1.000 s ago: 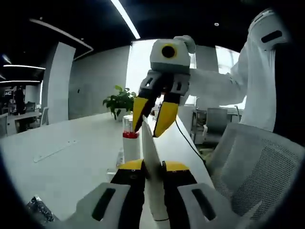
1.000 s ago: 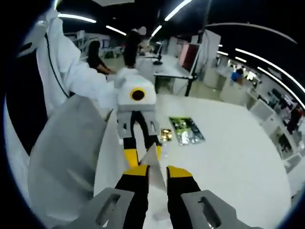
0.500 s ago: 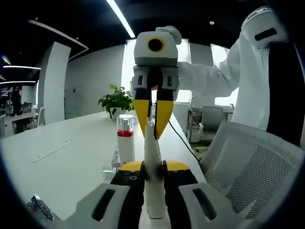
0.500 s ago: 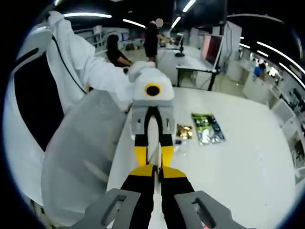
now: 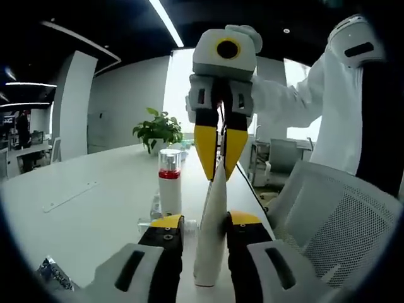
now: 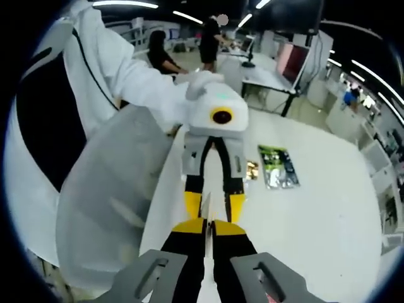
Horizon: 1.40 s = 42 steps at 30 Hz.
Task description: Arrange the skincare products in the storage area until every visible bottle or jar stands upright without overlapping.
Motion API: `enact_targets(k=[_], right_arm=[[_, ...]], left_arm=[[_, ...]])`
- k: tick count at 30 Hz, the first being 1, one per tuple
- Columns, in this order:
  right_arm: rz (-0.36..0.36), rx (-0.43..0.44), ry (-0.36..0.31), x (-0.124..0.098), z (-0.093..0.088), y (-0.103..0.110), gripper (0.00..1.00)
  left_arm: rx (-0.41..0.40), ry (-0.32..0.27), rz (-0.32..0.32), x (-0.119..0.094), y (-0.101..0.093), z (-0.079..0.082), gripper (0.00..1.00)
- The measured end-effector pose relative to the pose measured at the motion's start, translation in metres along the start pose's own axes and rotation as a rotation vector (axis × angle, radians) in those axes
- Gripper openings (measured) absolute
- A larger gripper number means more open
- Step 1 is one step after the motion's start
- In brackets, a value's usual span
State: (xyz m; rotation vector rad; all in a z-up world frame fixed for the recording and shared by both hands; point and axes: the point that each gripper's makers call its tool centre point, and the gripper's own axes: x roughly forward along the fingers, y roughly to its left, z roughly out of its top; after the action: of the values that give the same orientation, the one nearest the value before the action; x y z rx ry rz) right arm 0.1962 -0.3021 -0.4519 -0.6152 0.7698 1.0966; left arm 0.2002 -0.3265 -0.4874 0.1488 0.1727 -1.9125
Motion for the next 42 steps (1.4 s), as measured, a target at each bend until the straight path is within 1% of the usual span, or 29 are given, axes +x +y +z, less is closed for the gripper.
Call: enact_targets(k=[1, 3, 8, 9, 12, 17, 18, 20, 23, 27, 28, 31, 32, 33, 34, 35, 36, 37, 40, 42], right_arm=[[-0.001, -0.001, 0.004, 0.000, 0.000, -0.001, 0.00], [-0.002, -0.004, 0.017, 0.000, 0.001, -0.002, 0.00], [0.010, -0.018, 0.026, 0.003, 0.007, -0.002, 0.00], [0.012, -0.023, 0.026, 0.004, 0.008, -0.002, 0.00], [0.017, -0.022, 0.025, 0.005, 0.011, -0.003, 0.00], [0.028, -0.024, 0.024, 0.007, 0.014, -0.004, 0.00], [0.030, -0.022, 0.026, 0.008, 0.015, -0.005, 0.00], [0.037, -0.016, 0.033, 0.008, 0.015, -0.004, 0.00], [0.040, -0.023, 0.039, 0.009, 0.015, -0.003, 0.00], [0.057, -0.058, 0.013, 0.010, 0.019, -0.003, 0.00], [0.059, -0.055, 0.012, 0.010, 0.019, -0.003, 0.00], [0.081, -0.023, 0.028, 0.012, 0.018, -0.004, 0.00], [0.095, -0.020, 0.046, 0.013, 0.015, -0.002, 0.01], [0.093, -0.020, 0.054, 0.014, 0.014, -0.003, 0.06], [0.099, -0.015, 0.069, 0.016, 0.012, -0.002, 0.07], [0.099, -0.020, 0.071, 0.018, 0.011, -0.002, 0.06], [0.091, -0.023, 0.079, 0.020, 0.011, -0.003, 0.02], [0.092, -0.028, 0.082, 0.020, 0.010, -0.003, 0.00], [0.120, -0.019, 0.102, 0.024, 0.009, 0.000, 0.02], [0.122, -0.032, 0.119, 0.026, 0.007, 0.001, 0.01]], left_arm=[[0.020, 0.059, -0.016, 0.000, -0.003, -0.010, 0.23], [0.029, 0.106, -0.031, 0.002, -0.008, -0.020, 0.24], [0.039, 0.145, -0.015, 0.004, -0.007, -0.031, 0.18], [0.044, 0.138, -0.021, 0.004, -0.009, -0.029, 0.16], [0.044, 0.143, -0.024, 0.002, -0.009, -0.029, 0.16], [0.047, 0.164, -0.025, -0.001, -0.007, -0.035, 0.18], [0.051, 0.177, -0.025, -0.002, -0.008, -0.038, 0.18], [0.063, 0.178, -0.023, -0.002, -0.009, -0.039, 0.16], [0.075, 0.179, -0.028, -0.001, -0.009, -0.039, 0.15], [0.067, 0.179, -0.033, -0.001, -0.010, -0.039, 0.14], [0.066, 0.179, -0.032, -0.002, -0.009, -0.040, 0.14], [0.070, 0.180, -0.031, -0.002, -0.009, -0.040, 0.13], [0.067, 0.181, -0.030, -0.002, -0.009, -0.040, 0.13], [0.067, 0.182, -0.029, -0.002, -0.009, -0.040, 0.13], [0.069, 0.183, -0.029, -0.002, -0.008, -0.040, 0.13], [0.068, 0.183, -0.029, -0.003, -0.008, -0.041, 0.13], [0.066, 0.183, -0.028, -0.003, -0.007, -0.041, 0.13], [0.070, 0.184, -0.027, -0.003, -0.006, -0.041, 0.13], [0.073, 0.187, -0.029, -0.002, -0.009, -0.041, 0.13], [0.071, 0.186, -0.028, -0.002, -0.008, -0.041, 0.13]])
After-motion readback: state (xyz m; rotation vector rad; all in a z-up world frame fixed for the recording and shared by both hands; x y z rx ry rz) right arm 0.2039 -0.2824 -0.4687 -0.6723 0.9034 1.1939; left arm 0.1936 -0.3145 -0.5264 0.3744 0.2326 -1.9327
